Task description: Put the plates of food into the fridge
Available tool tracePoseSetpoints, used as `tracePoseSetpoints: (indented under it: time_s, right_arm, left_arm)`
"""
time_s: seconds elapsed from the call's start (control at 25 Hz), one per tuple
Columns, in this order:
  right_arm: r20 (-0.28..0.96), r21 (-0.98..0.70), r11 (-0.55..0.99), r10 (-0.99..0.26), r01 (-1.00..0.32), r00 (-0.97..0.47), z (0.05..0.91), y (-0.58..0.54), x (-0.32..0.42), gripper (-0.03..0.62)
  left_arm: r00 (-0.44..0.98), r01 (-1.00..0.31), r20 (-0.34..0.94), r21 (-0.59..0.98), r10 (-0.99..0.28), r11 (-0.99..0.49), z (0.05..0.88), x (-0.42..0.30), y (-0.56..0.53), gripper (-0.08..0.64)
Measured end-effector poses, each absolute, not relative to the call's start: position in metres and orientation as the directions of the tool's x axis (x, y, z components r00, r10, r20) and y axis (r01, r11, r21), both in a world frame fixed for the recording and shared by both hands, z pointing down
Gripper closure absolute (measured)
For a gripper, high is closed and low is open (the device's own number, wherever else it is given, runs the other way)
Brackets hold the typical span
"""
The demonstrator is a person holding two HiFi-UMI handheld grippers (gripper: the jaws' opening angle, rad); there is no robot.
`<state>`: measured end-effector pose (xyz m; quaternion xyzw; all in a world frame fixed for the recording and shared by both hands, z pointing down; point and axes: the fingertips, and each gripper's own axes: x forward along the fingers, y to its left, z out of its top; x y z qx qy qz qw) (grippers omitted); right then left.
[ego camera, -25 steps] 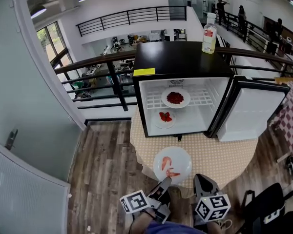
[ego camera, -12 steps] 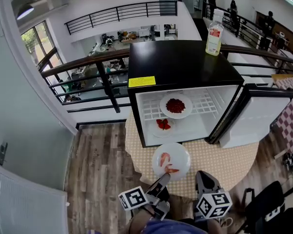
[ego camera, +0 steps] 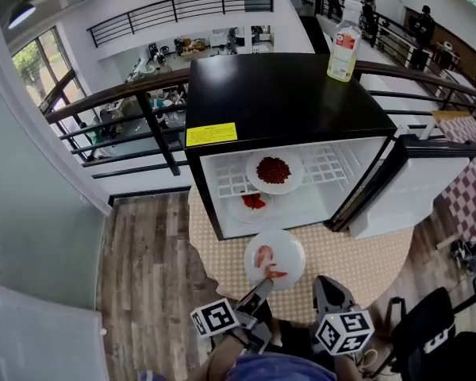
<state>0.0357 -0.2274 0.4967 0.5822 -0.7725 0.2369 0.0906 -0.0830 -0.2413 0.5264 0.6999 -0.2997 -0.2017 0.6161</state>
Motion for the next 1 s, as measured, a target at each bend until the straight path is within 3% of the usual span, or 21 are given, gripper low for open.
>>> tracePoseSetpoints:
  time_s: [0.24,0.4,0.72,1.0]
  right_arm:
    - [0.422,-0.254,0.261,-0.837,-0.931,-0.349,0.498,-0.255,0.047,0.577]
    - [0.426,-0.251,0.303,-0.818,-0.919,-0.386,0.495,-0.273,0.058,0.577]
    - [0.447,-0.259,0.367,-0.775,-0.894,-0.448,0.503,-0.297,0.078,0.577]
    - [0.460,-0.266,0.421,-0.735,-0.867,-0.498,0.509,-0.307,0.085,0.577]
  left_arm:
    - [0.721,-0.211,0.119,0.976,-0.682,-0.053,0.536,-0.068,-0.262,0.534]
    - [0.721,-0.133,0.071,0.990,-0.689,-0.036,0.531,-0.046,-0.278,0.533]
    - [0.726,-0.255,0.189,0.967,-0.662,-0.004,0.573,-0.013,-0.316,0.533]
    - [0.706,-0.252,0.217,0.966,-0.674,0.047,0.601,0.007,-0.367,0.532]
